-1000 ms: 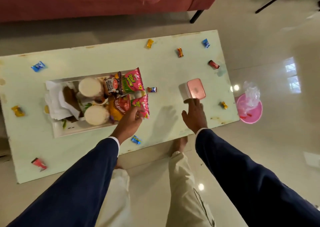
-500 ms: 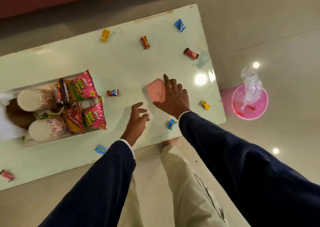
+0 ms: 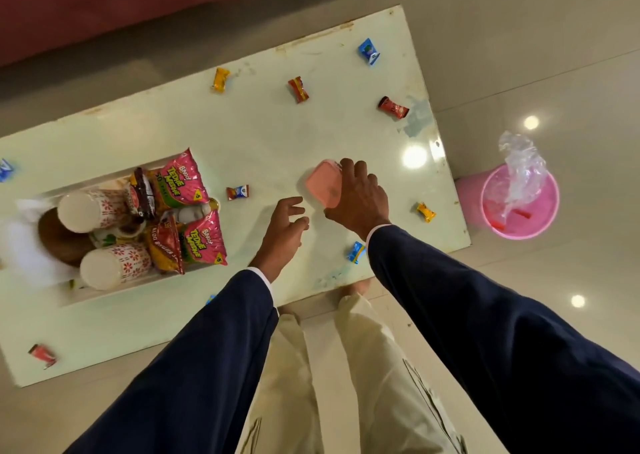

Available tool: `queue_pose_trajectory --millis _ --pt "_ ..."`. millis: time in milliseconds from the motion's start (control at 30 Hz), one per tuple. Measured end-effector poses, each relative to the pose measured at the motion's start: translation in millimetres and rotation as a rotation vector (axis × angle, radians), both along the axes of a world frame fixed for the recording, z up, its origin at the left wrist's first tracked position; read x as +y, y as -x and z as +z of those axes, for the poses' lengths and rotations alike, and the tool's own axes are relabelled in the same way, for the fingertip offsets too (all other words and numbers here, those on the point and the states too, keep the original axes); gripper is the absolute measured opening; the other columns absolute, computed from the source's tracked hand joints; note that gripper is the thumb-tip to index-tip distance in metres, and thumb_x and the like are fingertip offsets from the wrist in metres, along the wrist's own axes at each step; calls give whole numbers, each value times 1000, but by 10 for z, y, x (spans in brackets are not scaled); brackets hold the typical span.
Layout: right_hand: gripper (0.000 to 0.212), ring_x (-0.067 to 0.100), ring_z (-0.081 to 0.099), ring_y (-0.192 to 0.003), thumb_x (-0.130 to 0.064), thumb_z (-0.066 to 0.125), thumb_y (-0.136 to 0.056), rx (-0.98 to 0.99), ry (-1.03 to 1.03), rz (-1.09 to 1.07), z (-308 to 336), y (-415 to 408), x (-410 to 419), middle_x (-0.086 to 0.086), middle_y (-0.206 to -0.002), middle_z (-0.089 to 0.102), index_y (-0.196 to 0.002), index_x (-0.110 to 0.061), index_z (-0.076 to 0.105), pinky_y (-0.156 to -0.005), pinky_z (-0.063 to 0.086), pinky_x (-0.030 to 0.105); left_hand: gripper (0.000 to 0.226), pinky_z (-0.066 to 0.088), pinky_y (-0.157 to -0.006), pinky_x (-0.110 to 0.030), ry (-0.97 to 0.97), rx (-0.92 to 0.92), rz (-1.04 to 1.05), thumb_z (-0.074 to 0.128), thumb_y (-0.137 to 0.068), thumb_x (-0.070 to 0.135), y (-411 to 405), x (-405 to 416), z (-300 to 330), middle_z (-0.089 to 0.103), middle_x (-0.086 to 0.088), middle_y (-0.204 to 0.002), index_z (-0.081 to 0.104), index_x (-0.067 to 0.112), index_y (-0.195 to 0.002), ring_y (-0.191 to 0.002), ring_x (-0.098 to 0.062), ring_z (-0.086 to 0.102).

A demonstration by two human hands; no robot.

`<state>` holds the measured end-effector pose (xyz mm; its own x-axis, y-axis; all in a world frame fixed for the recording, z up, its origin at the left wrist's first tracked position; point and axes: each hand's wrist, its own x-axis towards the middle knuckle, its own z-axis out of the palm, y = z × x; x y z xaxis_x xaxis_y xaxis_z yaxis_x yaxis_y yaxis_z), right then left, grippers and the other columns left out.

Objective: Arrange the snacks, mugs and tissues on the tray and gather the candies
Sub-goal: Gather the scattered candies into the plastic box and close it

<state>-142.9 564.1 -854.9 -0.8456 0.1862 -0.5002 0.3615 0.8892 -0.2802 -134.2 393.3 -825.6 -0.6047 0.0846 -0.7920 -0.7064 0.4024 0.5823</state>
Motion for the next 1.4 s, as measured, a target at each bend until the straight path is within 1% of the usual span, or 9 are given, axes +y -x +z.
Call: queue_pose_trajectory --millis 267,367,533,667,767,900,1133,1300,1400 --pt "67 24 70 -102 -49 62 -85 -286 1148 -487 630 -254 -370 7 -126 60 -138 -17 37 -81 62 44 60 58 -93 -50 -362 -66 424 28 -97 68 -35 -169 345 65 -4 -136 55 32 -137 -118 -25 67" --pt "52 19 67 -99 -50 53 -90 -130 1039 -377 788 -390 -634 2 -120 60 -135 -25 43 -72 60 35 63 58 -90 -47 -384 -24 465 30 -96 67 -62 -175 460 69 -6 -130 57 28 -138 -115 -25 69" --pt "70 9 54 -101 -64 31 -99 24 682 -291 838 -558 -991 -3 -126 47 -159 -37 9 -89 45 26 52 52 -104 -43 -311 26 553 35 -102 59 -86 -225 449 68 -7 -132 59 26 -135 -123 -23 65" --pt "53 4 64 -76 -59 28 -99 91 872 -437 883 -495 -945 -14 -88 68 -124 -24 57 -65 51 15 63 56 -88 -47 -275 11 582 30 -103 62 -58 -369 397 74 -12 -114 63 16 -131 -104 -29 70" --pt "40 30 70 -57 -44 31 -104 8 987 -539 802 -407 -733 9 -75 71 -98 -16 60 -51 57 34 68 55 -76 -41 -331 -56 597 23 -101 68 -81 -589 359 74 -7 -95 64 19 -127 -85 -23 69" --pt "20 22 70 -52 -21 36 -106 31 769 -648 461 -266 -294 18 -87 69 -102 -11 53 -49 57 32 67 56 -67 -35 -443 -83 590 21 -105 60 -167 -834 271 72 -7 -106 58 15 -137 -85 -20 70" --pt "32 25 72 -71 -17 54 -98 -166 601 -868 -58 -218 220 21 -122 63 -127 -8 44 -62 61 31 89 60 -71 -41 -576 -64 550 62 -78 68 -256 -796 313 66 -14 -126 48 13 -146 -97 -28 72" --pt "59 31 52 -118 -34 71 -87 -53 187 -610 192 -452 171 12 -137 42 -134 -9 46 -97 46 39 61 60 -76 -47 -549 -107 559 35 -104 52 -258 -680 287 66 -16 -127 45 10 -147 -102 -30 71" --pt "54 21 63 -100 -56 61 -88 -51 595 -583 520 -569 -120 4 -119 61 -129 -22 53 -86 53 35 54 54 -88 -55 -557 -172 532 24 -108 45 -293 -582 295 65 -18 -126 47 10 -143 -106 -34 67"
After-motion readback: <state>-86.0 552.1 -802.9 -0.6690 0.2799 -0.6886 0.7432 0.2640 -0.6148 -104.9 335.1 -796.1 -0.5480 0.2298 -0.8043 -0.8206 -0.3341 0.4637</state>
